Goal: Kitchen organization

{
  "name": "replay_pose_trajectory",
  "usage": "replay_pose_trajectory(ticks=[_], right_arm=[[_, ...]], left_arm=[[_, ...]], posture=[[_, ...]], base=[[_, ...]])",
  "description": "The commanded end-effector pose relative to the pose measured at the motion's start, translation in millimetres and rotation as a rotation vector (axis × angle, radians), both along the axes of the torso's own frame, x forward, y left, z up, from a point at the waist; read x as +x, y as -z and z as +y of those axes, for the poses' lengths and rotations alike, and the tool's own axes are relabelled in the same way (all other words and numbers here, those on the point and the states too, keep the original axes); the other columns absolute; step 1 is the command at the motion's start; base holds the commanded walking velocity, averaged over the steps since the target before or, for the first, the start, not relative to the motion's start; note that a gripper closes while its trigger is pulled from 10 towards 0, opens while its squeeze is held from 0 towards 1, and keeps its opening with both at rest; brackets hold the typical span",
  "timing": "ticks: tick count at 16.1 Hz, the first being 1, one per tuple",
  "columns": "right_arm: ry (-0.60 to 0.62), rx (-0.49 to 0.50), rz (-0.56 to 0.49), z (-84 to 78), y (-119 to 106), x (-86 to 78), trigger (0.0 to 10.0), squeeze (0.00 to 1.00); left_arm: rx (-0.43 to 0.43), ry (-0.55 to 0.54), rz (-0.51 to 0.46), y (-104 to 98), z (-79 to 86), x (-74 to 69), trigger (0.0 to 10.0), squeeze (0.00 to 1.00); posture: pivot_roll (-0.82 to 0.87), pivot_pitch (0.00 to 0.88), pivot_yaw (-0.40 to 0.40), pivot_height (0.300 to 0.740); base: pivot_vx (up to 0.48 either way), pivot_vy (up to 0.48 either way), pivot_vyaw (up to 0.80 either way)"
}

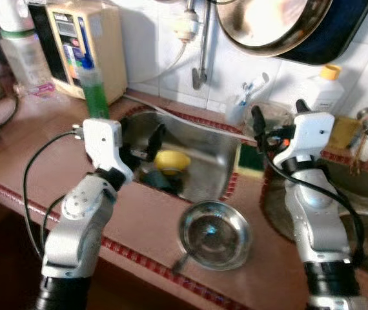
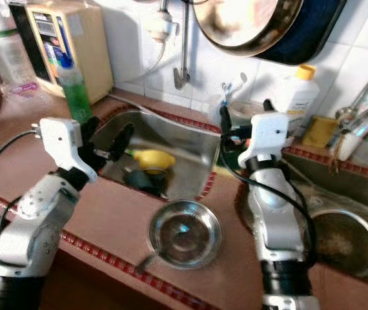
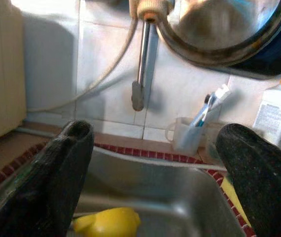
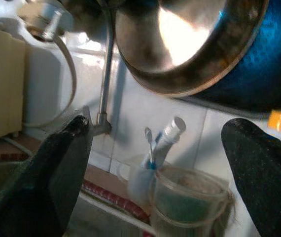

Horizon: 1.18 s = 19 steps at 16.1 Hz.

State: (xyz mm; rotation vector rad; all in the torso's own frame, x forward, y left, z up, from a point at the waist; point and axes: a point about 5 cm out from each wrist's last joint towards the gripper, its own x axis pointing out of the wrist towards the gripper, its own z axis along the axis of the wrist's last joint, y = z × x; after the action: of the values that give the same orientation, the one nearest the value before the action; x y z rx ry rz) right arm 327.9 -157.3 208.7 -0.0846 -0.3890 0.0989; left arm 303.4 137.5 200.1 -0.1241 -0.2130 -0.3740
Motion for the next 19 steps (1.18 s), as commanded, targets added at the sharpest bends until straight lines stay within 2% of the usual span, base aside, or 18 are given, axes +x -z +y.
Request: replay_pose_trajectory(ticks=[1, 3, 5, 9, 19], right_arm=[[0.020, 0.005, -0.009, -7.0, -4, 0.4, 10.0, 0.00], [0.026, -0.002, -0.012, -8.5, -5, 1.1, 10.0, 0.00], [0.015, 0.000, -0.043, -8.9, -9, -1.6, 10.0, 0.00], [0.012, -0.004, -0.038, -8.4, -8, -2.0, 10.0, 0.00], [0.020, 0.000, -0.025, -9.7, -4, -4.6, 10.0, 0.00]], left_arm=[[0.003, 0.018, -0.017, -4, -3.8, 0.8, 10.0, 0.00], [0.003, 0.019, -0.018, -5, -4.1, 0.8, 10.0, 0.00], [-0.061, 0.031, -0.008, -6, -2.7, -0.1, 10.0, 0.00], [-0.023, 0.022, -0.009, -8, -0.3, -0.2, 10.0, 0.00], [0.000, 0.045, 0.094, 5, -1.6, -3.5, 10.0, 0.00]], posture=[[-0.14, 0.000, -0.035, 0.740], [-0.14, 0.000, -0.036, 0.740], [-0.14, 0.000, -0.036, 0.740], [-0.14, 0.000, -0.035, 0.740], [-0.14, 0.010, -0.028, 0.740]], base=[[0.000, -0.334, -0.70], [0.000, -0.315, -0.70], [0.000, 0.000, -0.29], [0.000, 0.000, 0.00], [0.000, 0.000, 0.00]])
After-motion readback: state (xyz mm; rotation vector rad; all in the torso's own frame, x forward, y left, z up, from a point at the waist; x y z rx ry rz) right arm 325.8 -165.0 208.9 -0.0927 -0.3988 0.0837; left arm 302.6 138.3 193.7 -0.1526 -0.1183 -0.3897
